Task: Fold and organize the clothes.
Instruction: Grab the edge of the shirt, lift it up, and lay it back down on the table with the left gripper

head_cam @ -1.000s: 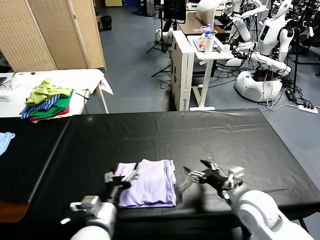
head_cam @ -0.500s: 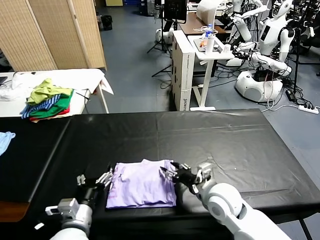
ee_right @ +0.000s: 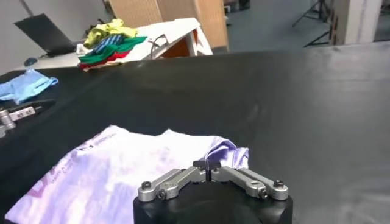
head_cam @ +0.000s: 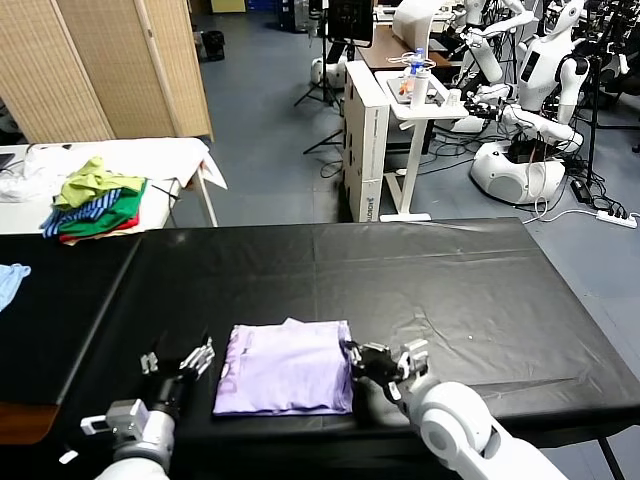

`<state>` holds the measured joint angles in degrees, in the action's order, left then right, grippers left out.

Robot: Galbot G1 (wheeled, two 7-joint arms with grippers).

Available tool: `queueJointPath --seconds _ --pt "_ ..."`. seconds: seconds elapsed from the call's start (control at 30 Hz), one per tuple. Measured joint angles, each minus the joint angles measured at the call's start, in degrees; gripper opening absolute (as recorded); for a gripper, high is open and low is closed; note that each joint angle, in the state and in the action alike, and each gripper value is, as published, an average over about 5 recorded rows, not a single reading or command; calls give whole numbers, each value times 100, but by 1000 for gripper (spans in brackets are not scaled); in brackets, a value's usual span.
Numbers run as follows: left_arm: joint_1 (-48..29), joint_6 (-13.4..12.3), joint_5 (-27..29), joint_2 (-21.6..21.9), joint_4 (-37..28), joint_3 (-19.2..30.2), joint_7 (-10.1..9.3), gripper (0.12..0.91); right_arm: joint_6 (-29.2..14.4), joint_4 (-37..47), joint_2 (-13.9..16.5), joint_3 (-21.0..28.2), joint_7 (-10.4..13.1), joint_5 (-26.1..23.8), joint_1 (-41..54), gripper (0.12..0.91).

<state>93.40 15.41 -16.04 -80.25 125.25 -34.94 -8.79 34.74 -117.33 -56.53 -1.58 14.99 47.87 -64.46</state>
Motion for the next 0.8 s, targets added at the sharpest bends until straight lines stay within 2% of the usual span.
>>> queueJointPath --seconds 0.07,0.17,0.27,0.43,0.53,0.6,0.8 --pt "4 -11 15 -23 -13 -3 4 907 54 -8 -22 -25 -14 7 -36 155" --pt "31 -31 38 -69 -22 -4 40 907 96 -58 -8 -91 -76 76 -84 222" --pt "84 -63 45 -130 -31 -13 152 907 105 -159 66 -212 -125 185 -161 377" --pt "159 -158 -2 -291 -100 2 407 907 66 -435 305 -609 -242 310 -373 699" --pt "167 -214 -128 -419 -188 36 542 907 -11 -637 481 -963 -326 397 -573 837" --pt "174 -232 -273 -504 -248 54 629 907 -73 -743 586 -1237 -371 441 -730 881" --pt "170 -283 -700 -706 -422 127 758 907 -171 -816 717 -1998 -433 472 -1157 907"
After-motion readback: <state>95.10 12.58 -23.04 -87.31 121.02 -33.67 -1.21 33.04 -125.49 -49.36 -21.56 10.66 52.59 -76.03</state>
